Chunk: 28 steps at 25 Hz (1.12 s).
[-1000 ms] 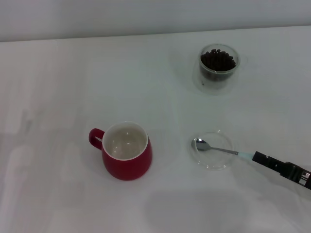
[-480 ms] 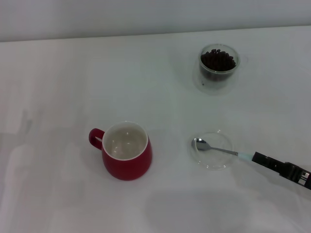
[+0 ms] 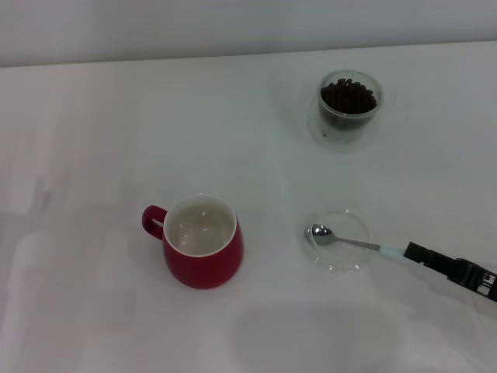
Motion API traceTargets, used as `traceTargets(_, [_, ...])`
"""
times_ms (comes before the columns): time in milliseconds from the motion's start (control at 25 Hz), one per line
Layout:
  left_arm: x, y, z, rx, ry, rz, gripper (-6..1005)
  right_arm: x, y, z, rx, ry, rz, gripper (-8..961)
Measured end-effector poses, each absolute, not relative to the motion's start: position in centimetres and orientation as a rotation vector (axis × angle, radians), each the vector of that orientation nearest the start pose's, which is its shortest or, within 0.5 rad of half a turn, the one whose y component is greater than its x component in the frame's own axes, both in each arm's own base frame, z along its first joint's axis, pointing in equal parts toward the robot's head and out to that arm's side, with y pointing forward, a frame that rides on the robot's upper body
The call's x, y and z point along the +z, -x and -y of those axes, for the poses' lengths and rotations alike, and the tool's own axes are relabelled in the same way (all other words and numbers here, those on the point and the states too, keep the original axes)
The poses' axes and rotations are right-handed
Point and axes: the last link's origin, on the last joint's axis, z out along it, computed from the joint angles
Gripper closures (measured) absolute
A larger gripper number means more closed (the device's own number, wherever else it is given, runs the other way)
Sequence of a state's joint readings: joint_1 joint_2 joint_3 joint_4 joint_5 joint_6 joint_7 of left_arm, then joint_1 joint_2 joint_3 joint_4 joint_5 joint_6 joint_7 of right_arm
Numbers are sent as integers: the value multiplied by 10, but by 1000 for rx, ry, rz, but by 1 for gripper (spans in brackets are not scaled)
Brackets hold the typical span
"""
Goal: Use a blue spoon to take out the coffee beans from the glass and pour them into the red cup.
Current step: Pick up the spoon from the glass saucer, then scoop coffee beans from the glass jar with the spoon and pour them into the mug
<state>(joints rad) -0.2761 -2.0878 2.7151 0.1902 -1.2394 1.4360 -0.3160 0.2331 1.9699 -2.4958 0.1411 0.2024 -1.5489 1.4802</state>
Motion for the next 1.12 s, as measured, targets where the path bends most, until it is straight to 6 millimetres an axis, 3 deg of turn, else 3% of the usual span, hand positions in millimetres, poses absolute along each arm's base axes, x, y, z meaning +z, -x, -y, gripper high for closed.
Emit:
traceTargets(600, [-15,338,-264,-945,1478,654,108,-4,-390,-187,1058,1916,-1721,806])
traceTargets(1120, [-14,336,-266,-953,1481,647,108,33,-388,-204,1118,1952,-1624,805])
